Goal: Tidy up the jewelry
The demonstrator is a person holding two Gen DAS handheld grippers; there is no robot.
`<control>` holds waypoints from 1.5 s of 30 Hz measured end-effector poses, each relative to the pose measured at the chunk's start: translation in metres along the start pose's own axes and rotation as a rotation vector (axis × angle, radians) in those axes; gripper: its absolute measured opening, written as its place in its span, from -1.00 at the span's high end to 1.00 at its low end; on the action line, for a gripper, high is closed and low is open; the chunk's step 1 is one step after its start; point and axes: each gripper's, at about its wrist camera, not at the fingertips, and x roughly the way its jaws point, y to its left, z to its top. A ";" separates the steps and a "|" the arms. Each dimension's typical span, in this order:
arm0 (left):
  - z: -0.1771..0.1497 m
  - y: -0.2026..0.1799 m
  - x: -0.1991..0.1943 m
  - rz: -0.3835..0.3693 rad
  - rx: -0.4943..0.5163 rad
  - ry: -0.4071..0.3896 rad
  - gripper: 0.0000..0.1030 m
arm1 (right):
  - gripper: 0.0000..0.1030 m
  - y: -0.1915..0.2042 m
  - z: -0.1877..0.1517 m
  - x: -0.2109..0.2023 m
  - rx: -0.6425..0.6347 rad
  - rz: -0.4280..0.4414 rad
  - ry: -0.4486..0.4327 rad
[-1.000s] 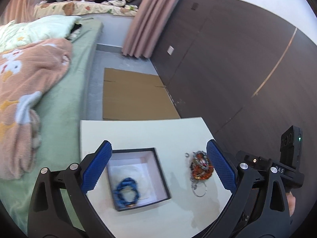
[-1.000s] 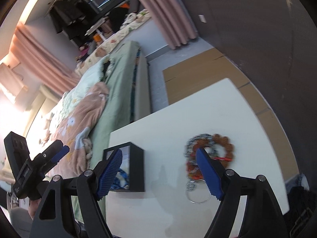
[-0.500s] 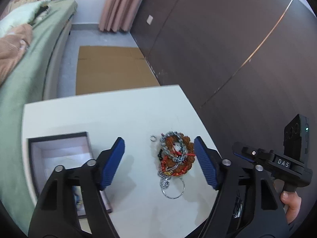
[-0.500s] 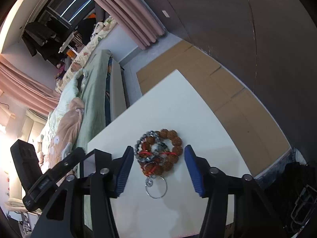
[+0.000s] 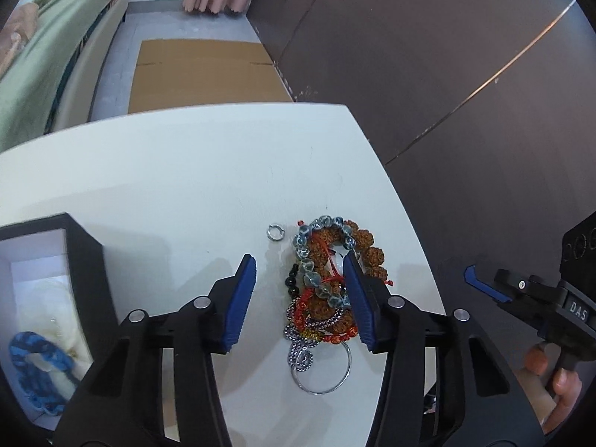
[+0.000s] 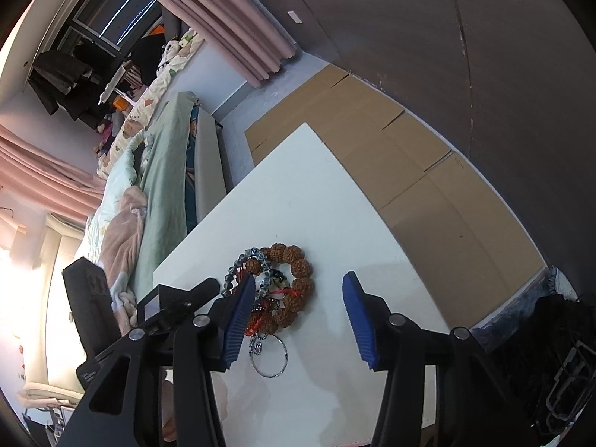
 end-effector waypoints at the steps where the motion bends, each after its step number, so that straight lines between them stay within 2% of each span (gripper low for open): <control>1: 0.000 0.000 0.002 -0.007 -0.003 0.005 0.08 | 0.07 0.001 0.000 0.003 -0.002 0.000 0.006; 2: -0.001 0.000 0.006 -0.017 -0.009 0.010 0.13 | 0.07 0.001 0.000 0.003 -0.004 0.001 0.010; 6: -0.001 0.006 0.013 -0.049 -0.047 0.020 0.78 | 0.07 0.009 -0.001 0.012 -0.027 0.003 0.026; 7: 0.000 0.006 0.010 -0.038 -0.043 0.014 0.80 | 0.07 0.010 -0.003 0.014 -0.031 0.002 0.030; 17: 0.001 -0.001 -0.030 -0.072 0.000 -0.068 0.80 | 0.09 0.028 -0.011 0.030 -0.084 0.003 0.063; 31: 0.000 0.021 -0.076 -0.083 -0.006 -0.137 0.80 | 0.16 0.055 -0.018 0.060 -0.131 -0.009 0.117; 39: -0.001 0.033 -0.092 -0.080 -0.016 -0.158 0.80 | 0.16 0.057 -0.021 0.082 -0.101 -0.006 0.159; 45: -0.002 0.041 -0.102 -0.081 -0.021 -0.169 0.80 | 0.12 0.050 -0.020 0.097 -0.006 0.046 0.171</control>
